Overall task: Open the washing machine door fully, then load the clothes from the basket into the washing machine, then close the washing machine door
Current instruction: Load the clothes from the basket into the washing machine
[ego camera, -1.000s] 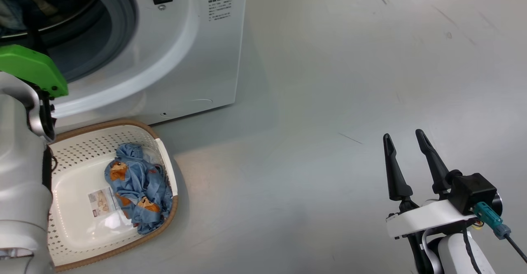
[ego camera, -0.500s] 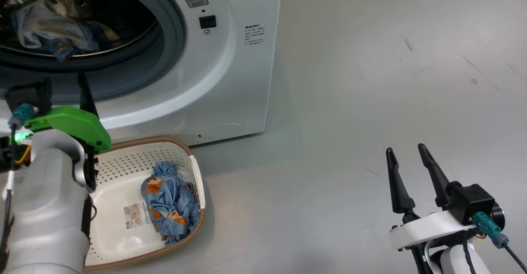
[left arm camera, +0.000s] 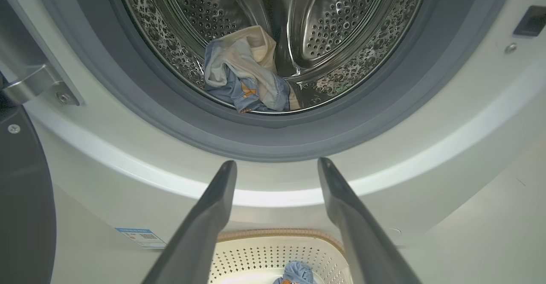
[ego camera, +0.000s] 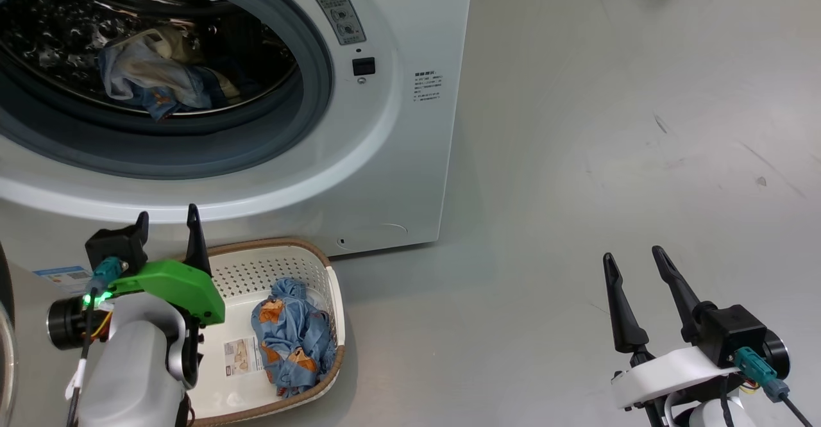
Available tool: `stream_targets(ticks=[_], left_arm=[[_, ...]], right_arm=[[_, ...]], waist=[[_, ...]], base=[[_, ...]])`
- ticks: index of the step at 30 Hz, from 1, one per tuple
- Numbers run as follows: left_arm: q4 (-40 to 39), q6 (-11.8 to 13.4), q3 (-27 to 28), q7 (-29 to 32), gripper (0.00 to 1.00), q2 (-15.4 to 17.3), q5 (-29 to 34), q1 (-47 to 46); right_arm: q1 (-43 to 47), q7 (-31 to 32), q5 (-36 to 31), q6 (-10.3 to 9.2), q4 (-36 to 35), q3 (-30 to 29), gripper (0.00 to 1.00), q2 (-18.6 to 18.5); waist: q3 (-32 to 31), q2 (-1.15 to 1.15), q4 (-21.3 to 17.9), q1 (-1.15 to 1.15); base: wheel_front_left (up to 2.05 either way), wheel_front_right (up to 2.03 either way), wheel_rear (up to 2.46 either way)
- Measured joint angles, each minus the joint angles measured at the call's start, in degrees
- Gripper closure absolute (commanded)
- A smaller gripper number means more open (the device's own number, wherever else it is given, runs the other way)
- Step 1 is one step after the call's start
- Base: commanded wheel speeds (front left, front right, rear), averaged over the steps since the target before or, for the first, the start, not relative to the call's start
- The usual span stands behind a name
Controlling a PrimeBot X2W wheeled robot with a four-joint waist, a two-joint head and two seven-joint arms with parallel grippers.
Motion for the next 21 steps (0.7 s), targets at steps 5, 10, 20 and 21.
stream_targets(ticks=[5, 10, 20, 21], left_arm=[[-5.01, 0.09, 0.46, 0.00, 0.00, -0.37, 0.07, 5.00], [-10.42, 0.55, 1.37, -0.01, 0.00, -0.42, 0.09, 10.20], [-19.71, 0.82, 1.56, -0.11, 0.00, -0.62, 0.38, 19.05], [-20.63, 1.09, 1.66, -0.11, 0.00, -0.64, 0.40, 19.80]], right_arm=[[0.06, 0.00, -0.86, 0.02, 0.08, 0.24, 0.00, -0.70], [0.06, 0.00, -1.27, 0.11, 0.08, 0.46, 0.00, -1.04], [1.37, 0.00, -1.49, 0.52, 0.08, 1.18, 0.00, -1.59], [1.36, 0.00, -1.60, 0.52, 0.07, 1.24, 0.00, -1.69]], waist=[[-1.78, 0.00, 1.09, 0.00], [-3.58, 0.00, 1.94, 0.00], [-6.40, 0.00, 3.73, 0.00], [-6.55, 0.00, 3.95, 0.00]], base=[[0.00, 0.00, 0.00], [0.00, 0.00, 0.00], [0.00, 0.00, 0.00], [0.00, 0.00, 0.00]])
